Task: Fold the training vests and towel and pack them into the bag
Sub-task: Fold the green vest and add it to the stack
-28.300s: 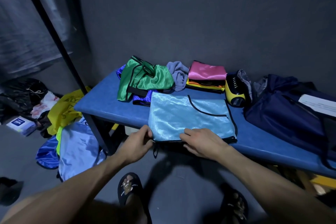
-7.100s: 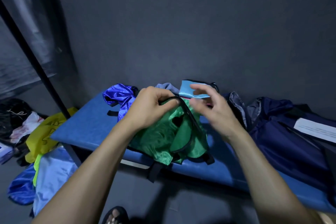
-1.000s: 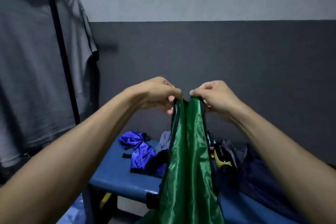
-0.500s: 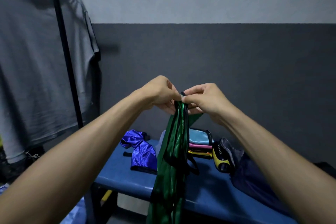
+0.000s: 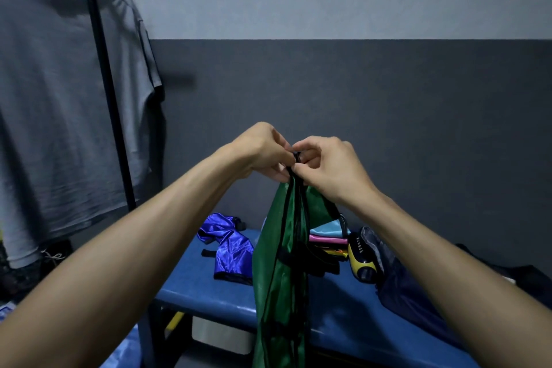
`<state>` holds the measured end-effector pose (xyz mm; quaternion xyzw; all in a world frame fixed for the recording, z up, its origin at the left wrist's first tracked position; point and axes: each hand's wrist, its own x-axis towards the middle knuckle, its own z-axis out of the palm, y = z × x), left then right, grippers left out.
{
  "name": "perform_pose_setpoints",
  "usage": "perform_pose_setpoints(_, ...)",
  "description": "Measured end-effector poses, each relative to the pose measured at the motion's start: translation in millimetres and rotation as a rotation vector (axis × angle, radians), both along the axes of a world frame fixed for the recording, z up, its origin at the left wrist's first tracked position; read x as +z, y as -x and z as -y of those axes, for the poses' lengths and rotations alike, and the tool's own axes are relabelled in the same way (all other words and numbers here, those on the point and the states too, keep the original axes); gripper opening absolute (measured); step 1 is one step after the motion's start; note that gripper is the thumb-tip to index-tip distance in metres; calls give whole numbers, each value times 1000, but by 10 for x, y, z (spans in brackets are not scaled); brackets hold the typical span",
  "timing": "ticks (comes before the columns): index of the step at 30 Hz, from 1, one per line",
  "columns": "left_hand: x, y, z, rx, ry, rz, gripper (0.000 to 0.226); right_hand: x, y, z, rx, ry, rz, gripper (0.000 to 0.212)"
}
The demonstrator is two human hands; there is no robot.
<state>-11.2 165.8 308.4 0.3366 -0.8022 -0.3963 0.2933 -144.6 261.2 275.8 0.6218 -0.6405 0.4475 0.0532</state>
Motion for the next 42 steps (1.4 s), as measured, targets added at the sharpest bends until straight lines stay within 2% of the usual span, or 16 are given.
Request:
perform_pose_setpoints(2, -9, 2, 18, 10, -3, -14, 18, -9, 12, -24, 34, 13, 5, 17)
perform_pose_setpoints(6, -41, 7, 42, 9, -20, -61, 23, -36, 70, -27, 24, -25, 71, 15)
perform_pose_setpoints(11, -60, 52, 23, 34, -4, -96, 21, -68, 65, 12, -22, -52, 146, 23)
perform_pose_setpoints(18, -123, 140, 38, 52, 48, -124, 13, -62, 42, 86, -96, -48, 128, 25)
perform_pose_setpoints(21, -166, 120, 34, -58, -48, -189, 10, -23, 90, 68, -73, -62, 174, 28)
perform_pose_setpoints(25, -290, 73, 42, -262, -203, -295, 38, 5, 214, 81, -102, -56, 282, 18)
perform_pose_setpoints(28, -426, 123, 30, -260, -115, -333, 51, 26, 218, 83, -131, -72, 328, 18)
perform_pose_setpoints(30, -497, 181, 16, -187, -22, -353, 53, 34, 202, 104, -151, -76, 324, 19)
perform_pose_setpoints(34, -563, 247, -47, 24, 216, -346, 49, 33, 162, 169, -159, -76, 279, 17)
perform_pose_setpoints(37, -568, 257, -69, 76, 258, -358, 45, 61, 146, 193, -171, -90, 233, 20)
perform_pose_setpoints(42, -574, 238, -29, 135, 310, -350, 35, 92, 161, 221, -17, -183, 426, 24)
